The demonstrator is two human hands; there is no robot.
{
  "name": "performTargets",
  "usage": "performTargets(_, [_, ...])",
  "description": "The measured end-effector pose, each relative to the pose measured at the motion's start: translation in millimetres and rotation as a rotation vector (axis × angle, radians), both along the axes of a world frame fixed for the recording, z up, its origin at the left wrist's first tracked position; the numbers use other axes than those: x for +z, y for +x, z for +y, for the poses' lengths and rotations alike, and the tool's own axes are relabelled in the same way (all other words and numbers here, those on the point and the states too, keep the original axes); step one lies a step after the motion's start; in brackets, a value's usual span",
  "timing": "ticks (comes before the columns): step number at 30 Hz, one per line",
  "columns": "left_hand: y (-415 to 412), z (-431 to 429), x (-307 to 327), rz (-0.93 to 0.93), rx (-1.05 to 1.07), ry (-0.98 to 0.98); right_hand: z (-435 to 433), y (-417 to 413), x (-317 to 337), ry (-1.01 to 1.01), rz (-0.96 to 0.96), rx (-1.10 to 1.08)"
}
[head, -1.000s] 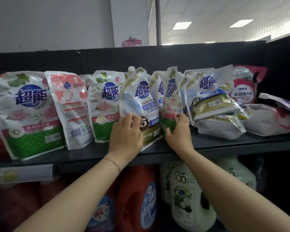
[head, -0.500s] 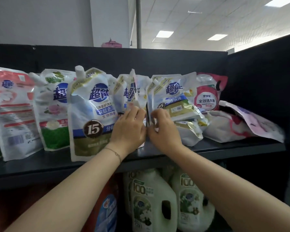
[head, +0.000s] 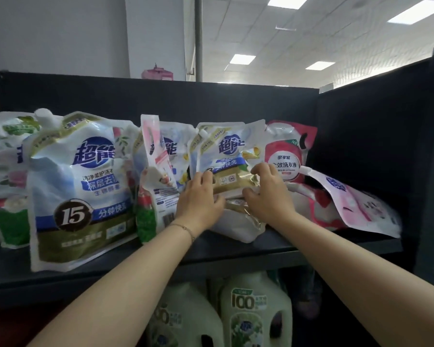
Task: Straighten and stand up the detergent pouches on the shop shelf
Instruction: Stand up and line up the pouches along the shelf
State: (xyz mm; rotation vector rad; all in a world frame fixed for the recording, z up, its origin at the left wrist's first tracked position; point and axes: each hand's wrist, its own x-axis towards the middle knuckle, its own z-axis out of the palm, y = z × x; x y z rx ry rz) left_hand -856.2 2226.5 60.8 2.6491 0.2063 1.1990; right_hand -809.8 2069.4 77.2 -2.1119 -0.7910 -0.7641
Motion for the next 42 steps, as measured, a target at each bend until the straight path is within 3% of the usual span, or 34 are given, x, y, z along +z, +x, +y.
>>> performTargets(3, [13, 2, 8, 0.055, 0.053, -0.132, -1, 16, 5, -0.039, 0.019, -0.008])
performTargets(9, [54, -6, 14, 0.195, 0.049, -0.684, 0, 38, 26, -0.041, 0.293, 0.071])
performTargets(12, [65, -9, 10, 0.248, 0.107, -0.67, 5, 46, 34, 0.05, 0.453, 0.122])
performTargets(17, [67, 4, -4, 0.211, 0.015, -0.694, 23, 61, 38, 0.17, 0.652, 0.149])
performTargets(27, [59, 0, -18, 0.144, 0.001, -0.662, 24, 57, 34, 0.204, 0.802, 0.179])
performTargets(34, [56, 1, -17, 0.228, -0.003, -0.721, 26, 62, 31, 0.138, 0.761, 0.143])
performTargets(42, [57, 4, -28, 0.15, -0.022, -0.754, 32, 58, 11, 0.059, 0.481, 0.067])
